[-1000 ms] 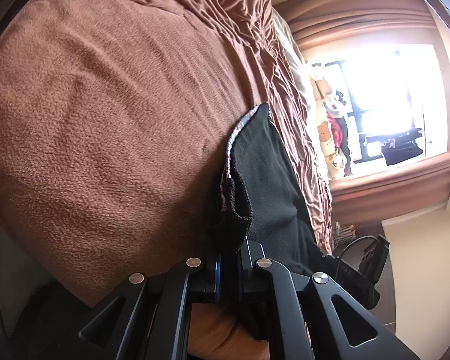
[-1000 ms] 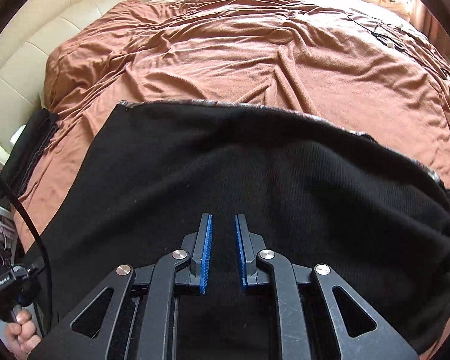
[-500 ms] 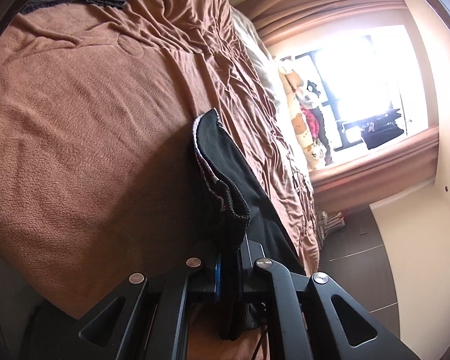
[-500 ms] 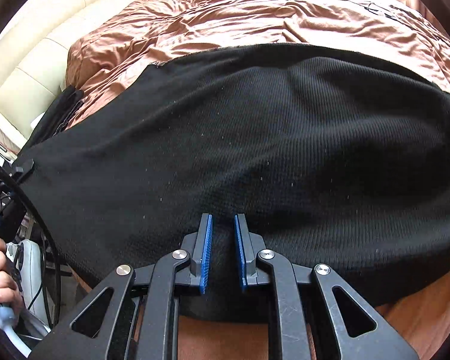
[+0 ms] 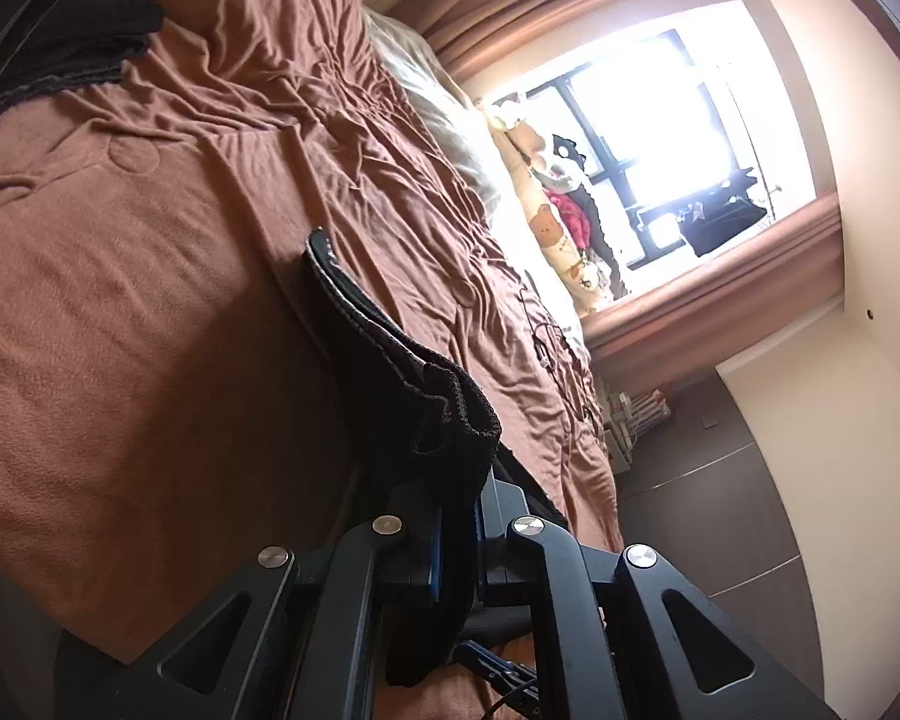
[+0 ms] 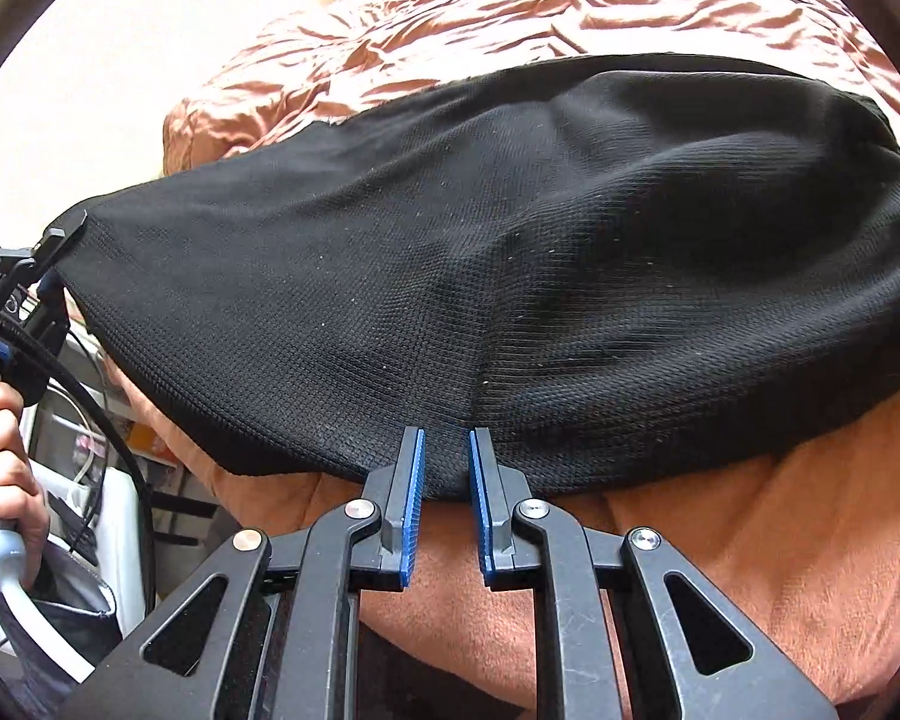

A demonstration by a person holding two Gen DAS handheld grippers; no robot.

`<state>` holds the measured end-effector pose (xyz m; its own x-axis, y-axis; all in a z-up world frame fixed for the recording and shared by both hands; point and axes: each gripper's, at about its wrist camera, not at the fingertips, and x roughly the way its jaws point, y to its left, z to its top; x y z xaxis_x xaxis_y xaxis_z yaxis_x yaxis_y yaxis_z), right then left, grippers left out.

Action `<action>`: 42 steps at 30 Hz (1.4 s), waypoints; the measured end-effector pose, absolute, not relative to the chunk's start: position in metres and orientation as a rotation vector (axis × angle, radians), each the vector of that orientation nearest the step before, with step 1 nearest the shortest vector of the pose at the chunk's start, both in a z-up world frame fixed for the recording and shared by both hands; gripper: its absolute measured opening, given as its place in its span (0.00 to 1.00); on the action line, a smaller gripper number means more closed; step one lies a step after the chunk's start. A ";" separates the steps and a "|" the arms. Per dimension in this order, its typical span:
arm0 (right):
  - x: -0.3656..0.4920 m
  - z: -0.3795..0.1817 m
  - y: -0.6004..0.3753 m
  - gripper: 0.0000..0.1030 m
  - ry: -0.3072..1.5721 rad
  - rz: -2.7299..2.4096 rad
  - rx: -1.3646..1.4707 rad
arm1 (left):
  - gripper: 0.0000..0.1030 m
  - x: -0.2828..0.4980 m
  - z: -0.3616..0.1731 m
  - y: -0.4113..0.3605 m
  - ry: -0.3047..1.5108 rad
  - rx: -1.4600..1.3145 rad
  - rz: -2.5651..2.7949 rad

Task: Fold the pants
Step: 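Open the right gripper, then the left gripper, releasing the folded shorts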

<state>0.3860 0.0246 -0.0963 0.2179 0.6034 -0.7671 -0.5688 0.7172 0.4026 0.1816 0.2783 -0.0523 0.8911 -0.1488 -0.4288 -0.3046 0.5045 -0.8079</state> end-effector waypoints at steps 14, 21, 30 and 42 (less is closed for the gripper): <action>0.381 -0.069 -0.070 0.12 0.962 0.767 0.183 | 0.07 0.260 0.013 0.220 0.499 -0.891 -0.043; 0.373 -0.068 -0.114 0.26 0.910 0.720 0.258 | 0.07 0.292 0.023 0.177 0.538 -0.834 -0.123; 0.358 -0.066 -0.162 0.50 0.842 0.646 0.307 | 0.07 0.331 0.020 0.121 0.621 -0.773 -0.210; 0.330 -0.063 -0.203 0.62 0.767 0.627 0.377 | 0.07 0.370 -0.014 0.048 0.760 -0.723 -0.320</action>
<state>0.3305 -0.2035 -0.0631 0.5535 0.6475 -0.5238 -0.3842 0.7565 0.5293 0.3698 0.0482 -0.0136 0.6928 -0.5079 -0.5119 0.0118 0.7178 -0.6962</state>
